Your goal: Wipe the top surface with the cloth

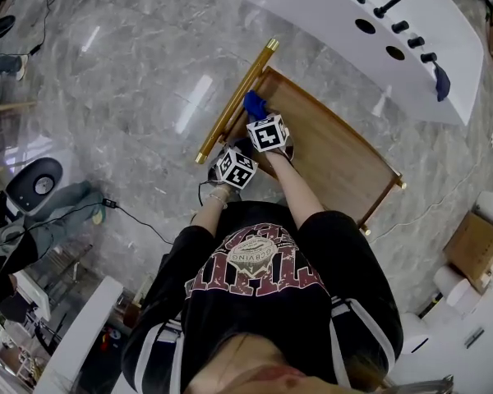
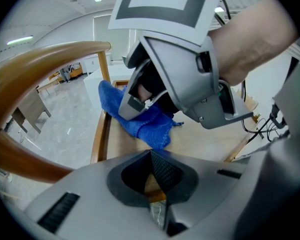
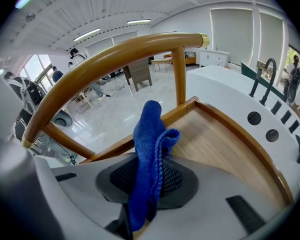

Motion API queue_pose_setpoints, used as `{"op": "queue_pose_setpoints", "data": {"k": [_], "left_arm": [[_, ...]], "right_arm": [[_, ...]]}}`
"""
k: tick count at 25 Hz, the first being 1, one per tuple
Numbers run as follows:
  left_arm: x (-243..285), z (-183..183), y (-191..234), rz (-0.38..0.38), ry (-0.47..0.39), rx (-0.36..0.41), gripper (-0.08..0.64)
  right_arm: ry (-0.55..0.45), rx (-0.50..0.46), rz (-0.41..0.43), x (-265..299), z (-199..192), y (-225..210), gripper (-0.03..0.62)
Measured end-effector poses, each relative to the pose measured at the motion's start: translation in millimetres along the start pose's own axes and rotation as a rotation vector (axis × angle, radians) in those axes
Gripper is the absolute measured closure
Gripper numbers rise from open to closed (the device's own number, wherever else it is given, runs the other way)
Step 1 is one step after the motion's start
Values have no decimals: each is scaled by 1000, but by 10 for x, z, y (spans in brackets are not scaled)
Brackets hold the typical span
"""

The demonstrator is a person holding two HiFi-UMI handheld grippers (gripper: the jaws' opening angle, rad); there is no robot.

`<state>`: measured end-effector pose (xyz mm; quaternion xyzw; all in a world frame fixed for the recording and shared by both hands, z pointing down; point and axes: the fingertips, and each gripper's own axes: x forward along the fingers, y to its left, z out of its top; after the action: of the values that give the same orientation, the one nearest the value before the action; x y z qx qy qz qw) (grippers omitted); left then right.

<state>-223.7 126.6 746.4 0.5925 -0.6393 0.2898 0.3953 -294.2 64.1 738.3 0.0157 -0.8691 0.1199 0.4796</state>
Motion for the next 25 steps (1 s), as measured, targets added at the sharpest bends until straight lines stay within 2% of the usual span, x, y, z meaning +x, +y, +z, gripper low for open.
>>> {"op": "queue_pose_setpoints", "data": {"k": [2,4,7,14,18,22,25], "left_arm": [[-37,-15,36,22,-22,11,512],[-120,-47,143,96,-40,13,512],[-200,-172,277,166,-17,-17,512],[-167,-260,306,119,30,-94,512],[-225,-251,327,103,-7,-171,511],[-326,-288,296,122,-38,-123,511],[-377,-330,300,135,-52,-133,511]], "right_arm": [[-7,3,-8,6,3,8,505],[-12,16,-12,11,5,12,504],[-24,38,-17,6,5,5,505],[-57,103,-20,10,-27,0,505],[-43,125,23,25,-105,160,505],[-39,125,65,26,-235,415,504],[-35,116,93,25,-324,555,503]]}}
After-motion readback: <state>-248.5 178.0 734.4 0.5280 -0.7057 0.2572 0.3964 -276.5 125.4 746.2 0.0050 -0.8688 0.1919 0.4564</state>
